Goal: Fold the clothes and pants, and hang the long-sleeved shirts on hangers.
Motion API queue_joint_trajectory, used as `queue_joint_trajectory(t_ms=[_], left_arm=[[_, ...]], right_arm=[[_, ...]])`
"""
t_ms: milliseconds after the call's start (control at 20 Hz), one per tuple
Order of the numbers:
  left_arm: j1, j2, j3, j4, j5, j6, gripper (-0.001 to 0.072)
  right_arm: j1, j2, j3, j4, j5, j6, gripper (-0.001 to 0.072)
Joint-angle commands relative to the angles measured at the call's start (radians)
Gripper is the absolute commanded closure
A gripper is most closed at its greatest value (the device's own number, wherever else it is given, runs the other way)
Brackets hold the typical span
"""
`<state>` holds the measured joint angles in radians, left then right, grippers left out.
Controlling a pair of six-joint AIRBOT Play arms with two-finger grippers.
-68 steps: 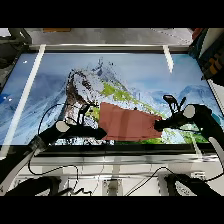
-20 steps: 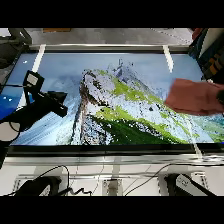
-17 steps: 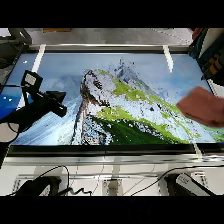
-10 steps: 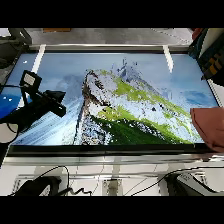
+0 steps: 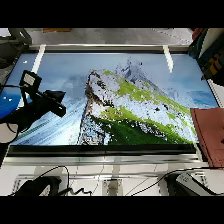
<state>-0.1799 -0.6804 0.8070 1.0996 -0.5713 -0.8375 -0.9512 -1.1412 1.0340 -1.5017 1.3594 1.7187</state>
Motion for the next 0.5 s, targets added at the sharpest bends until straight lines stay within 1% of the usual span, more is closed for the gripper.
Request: queue_joint_trajectory(t_ms=[0,100,250,300,450], left_arm=[[0.001,0.0,0.0,0.0,0.0,0.0,0.0699],[0.001,0.0,0.0,0.0,0.0,0.0,0.07],[0.001,0.0,0.0,0.0,0.0,0.001,0.0699],[0.001,0.0,0.0,0.0,0.0,0.0,0.0699],[0.001,0.0,0.0,0.0,0.0,0.0,0.0699]], right_arm=[[0.251,0.0,0.024,0.01,-0.037,-0.054,0.0692],[0.439,0.0,0.04,0.009,-0.058,-0.113,0.0692],[0.732,0.0,0.04,0.003,-0.069,-0.256,0.0692],[0.818,0.0,0.04,-0.004,-0.075,-0.283,0.0692],[1.032,0.0,0.04,-0.039,-0.151,-0.285,0.0692]])
